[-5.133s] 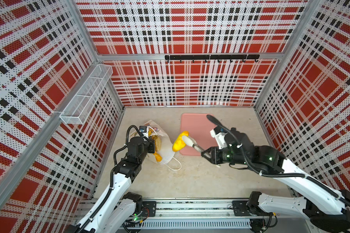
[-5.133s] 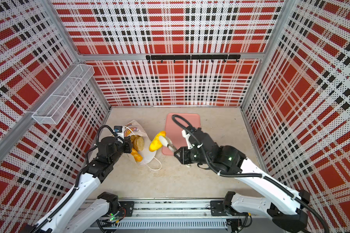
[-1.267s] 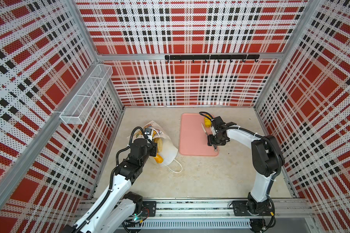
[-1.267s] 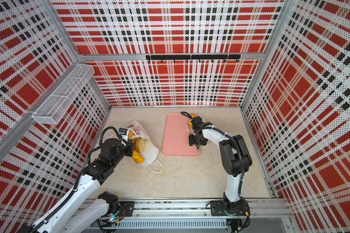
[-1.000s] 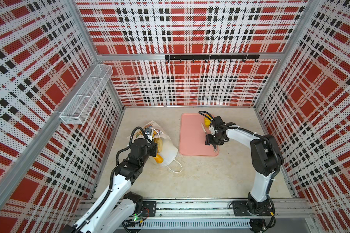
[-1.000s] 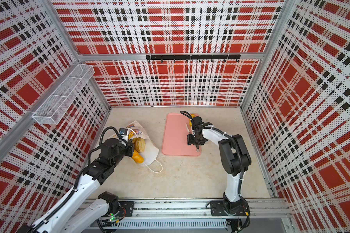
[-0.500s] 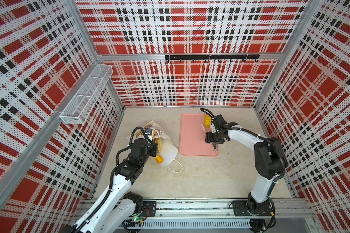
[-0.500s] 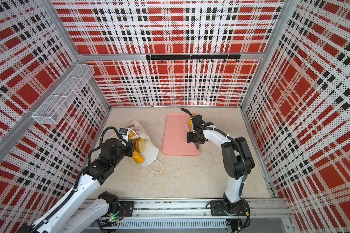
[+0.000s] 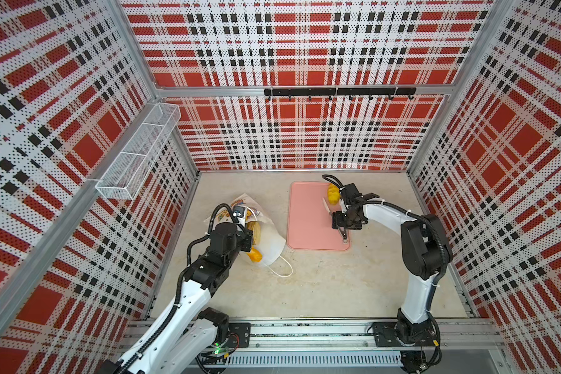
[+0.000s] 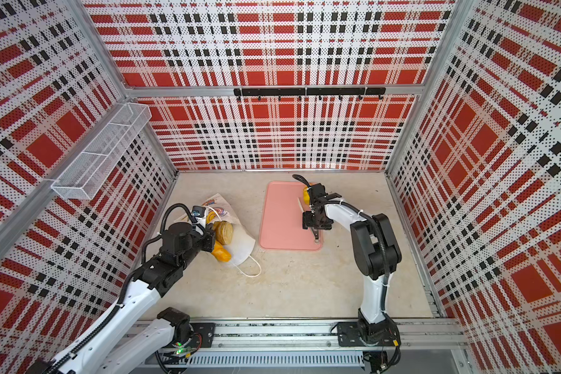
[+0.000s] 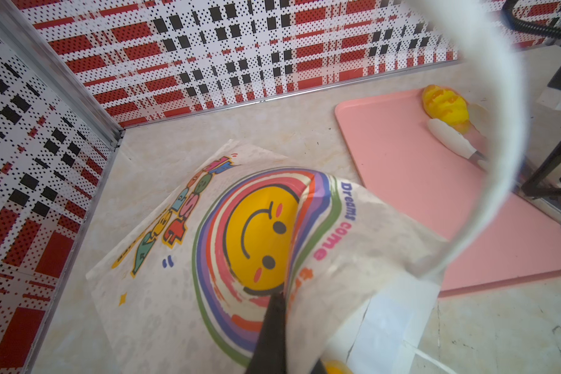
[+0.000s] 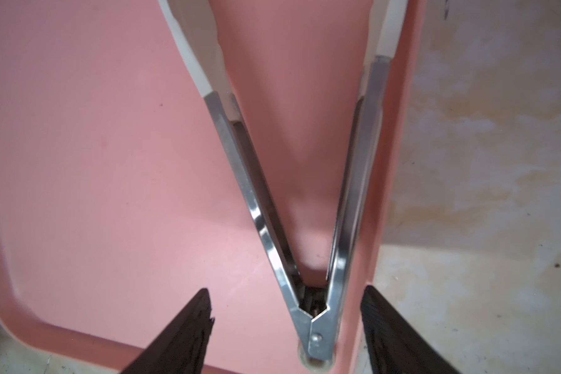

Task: Take the fake bread out of the paper bag
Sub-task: 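Lower the right gripper onto the tongs handle and grasp it again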

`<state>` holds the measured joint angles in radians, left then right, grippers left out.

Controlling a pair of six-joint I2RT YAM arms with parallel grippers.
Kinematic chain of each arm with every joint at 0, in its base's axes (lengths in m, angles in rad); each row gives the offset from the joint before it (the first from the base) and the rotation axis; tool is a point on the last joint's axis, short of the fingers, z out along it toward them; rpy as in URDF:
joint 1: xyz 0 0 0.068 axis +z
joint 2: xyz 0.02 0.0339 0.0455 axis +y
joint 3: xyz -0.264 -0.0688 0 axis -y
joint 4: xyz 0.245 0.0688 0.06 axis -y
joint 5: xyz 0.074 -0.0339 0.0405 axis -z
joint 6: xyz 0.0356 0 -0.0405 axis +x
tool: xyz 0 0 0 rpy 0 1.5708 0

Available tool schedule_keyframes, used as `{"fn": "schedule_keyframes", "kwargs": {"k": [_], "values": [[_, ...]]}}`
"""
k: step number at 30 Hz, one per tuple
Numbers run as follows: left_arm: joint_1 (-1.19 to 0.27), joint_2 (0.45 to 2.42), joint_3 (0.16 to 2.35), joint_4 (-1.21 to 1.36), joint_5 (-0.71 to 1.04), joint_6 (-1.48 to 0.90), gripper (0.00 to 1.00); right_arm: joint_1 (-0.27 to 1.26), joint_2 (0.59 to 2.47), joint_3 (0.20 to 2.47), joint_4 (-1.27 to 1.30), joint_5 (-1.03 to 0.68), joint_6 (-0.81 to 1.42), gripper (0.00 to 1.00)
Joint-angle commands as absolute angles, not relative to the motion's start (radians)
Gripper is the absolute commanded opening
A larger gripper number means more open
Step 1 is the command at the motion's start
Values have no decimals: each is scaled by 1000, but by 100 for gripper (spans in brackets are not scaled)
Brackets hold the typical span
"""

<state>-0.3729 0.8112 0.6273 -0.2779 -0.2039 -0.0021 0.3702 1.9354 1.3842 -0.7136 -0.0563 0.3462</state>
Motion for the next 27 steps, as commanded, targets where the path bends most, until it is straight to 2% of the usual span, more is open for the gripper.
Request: {"fn": "schedule_keyframes", "kwargs": {"k": [1, 13, 21, 27], "values": [[-382, 794, 639, -262, -206, -5, 0, 368, 1965, 1411, -714, -67, 334, 75], [-390, 791, 637, -262, -216, -1, 0, 374, 1975, 1400, -637, -198, 362, 70], [-391, 792, 637, -262, -216, 0, 0, 377, 1967, 1400, -629, -95, 389, 71], [-391, 786, 638, -261, -225, 1, 0, 399, 1904, 1267, -428, -8, 424, 72]]}}
